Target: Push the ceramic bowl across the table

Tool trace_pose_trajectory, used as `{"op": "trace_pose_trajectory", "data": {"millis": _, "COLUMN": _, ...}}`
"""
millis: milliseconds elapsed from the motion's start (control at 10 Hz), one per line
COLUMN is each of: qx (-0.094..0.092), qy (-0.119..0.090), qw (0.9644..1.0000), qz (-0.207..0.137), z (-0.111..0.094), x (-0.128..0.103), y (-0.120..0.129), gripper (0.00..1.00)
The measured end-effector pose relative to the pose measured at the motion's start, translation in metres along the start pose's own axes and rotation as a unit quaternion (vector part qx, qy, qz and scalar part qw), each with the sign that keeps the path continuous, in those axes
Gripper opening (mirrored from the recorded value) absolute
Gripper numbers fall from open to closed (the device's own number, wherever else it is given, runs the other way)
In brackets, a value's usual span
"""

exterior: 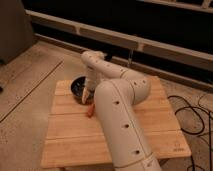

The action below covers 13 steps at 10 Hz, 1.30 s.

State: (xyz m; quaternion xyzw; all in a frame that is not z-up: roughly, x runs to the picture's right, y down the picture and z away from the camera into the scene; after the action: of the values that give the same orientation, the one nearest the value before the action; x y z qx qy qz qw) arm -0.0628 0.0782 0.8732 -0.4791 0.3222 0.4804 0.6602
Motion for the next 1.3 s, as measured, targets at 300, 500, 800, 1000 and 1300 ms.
{"op": "trace_pose_trajectory", "data": {"millis": 300, "qx": 0.002, "qy": 0.002, "qw": 1.0000, "qz": -0.002, "z": 0.001, "x": 0.000, "y": 0.000, "gripper": 0.65}}
{"op": "trace_pose_trajectory", "data": {"millis": 500, "qx": 0.001, "qy": 0.002, "qw": 1.0000, "qz": -0.002, "z": 0.000, "x": 0.000, "y": -0.001, "gripper": 0.65}}
{"op": "trace_pose_trajectory", "data": {"millis": 800, "qx": 0.002, "qy": 0.002, "qw": 1.0000, "qz": -0.002, "z": 0.001, "x": 0.000, "y": 0.000, "gripper": 0.65}}
{"op": "trace_pose_trajectory", "data": {"millis": 1000, "qx": 0.004, "qy": 0.003, "qw": 1.0000, "qz": -0.003, "z": 0.001, "x": 0.001, "y": 0.000, "gripper": 0.65}}
{"op": "trace_pose_trajectory", "data": {"millis": 1300, "qx": 0.050, "qy": 0.009, "qw": 0.9962, "qz": -0.071, "z": 0.007, "x": -0.001, "y": 0.009, "gripper": 0.65}}
